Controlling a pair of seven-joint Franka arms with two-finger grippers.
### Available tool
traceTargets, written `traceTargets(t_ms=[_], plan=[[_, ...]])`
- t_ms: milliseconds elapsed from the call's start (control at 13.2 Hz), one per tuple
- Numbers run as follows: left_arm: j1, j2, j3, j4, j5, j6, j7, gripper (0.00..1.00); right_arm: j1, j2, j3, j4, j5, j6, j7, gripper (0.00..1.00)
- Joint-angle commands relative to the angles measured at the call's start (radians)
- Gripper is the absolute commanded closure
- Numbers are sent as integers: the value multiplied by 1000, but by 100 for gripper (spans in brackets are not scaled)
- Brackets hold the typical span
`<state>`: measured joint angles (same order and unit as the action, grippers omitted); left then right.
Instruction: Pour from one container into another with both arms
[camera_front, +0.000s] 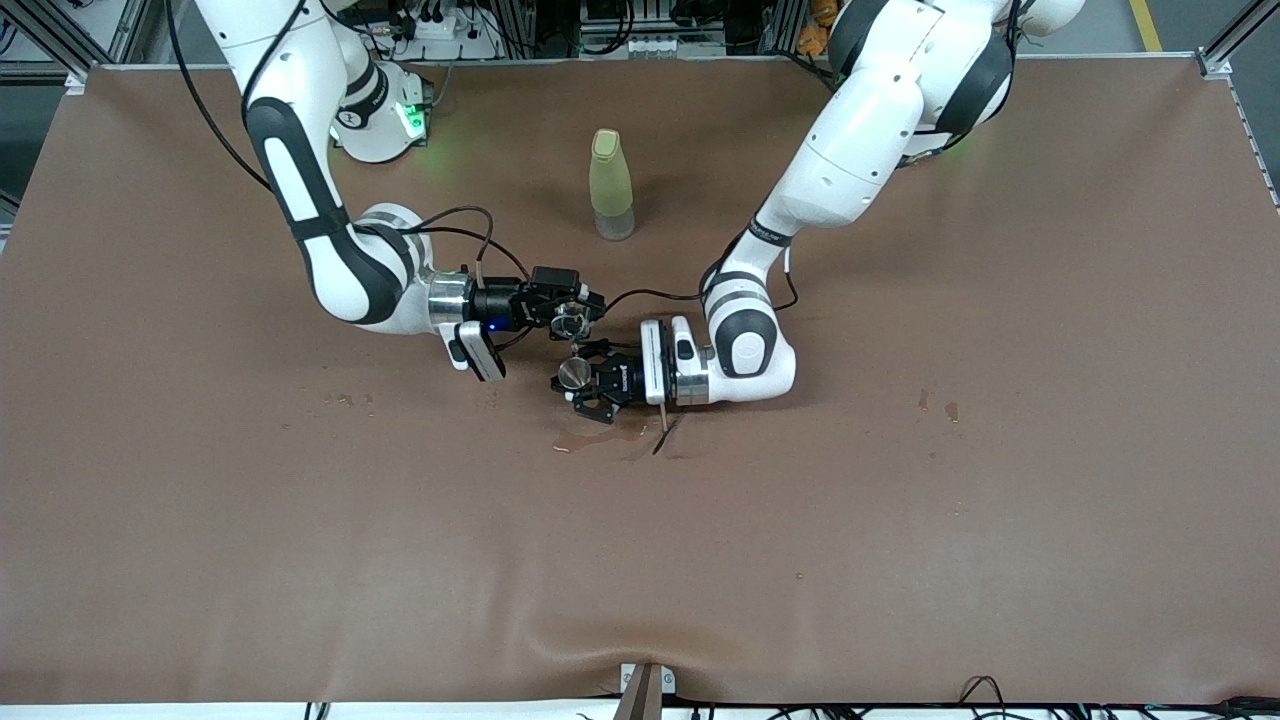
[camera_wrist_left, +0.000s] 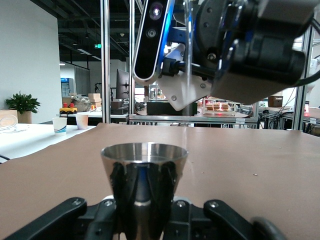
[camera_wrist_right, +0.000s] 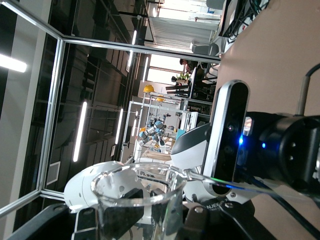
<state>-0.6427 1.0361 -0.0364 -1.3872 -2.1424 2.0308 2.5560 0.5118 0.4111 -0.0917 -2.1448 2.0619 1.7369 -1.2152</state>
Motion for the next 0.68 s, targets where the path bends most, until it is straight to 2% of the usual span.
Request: traceTargets(t_ms=[0,605], plan=[[-6,-14,0,-4,-24,13,18,100,4,-29,0,-11,12,12,81,100],[-2,-14,0,-15,-22,0,23,100,-4,-31,0,-1,11,16,238,100]])
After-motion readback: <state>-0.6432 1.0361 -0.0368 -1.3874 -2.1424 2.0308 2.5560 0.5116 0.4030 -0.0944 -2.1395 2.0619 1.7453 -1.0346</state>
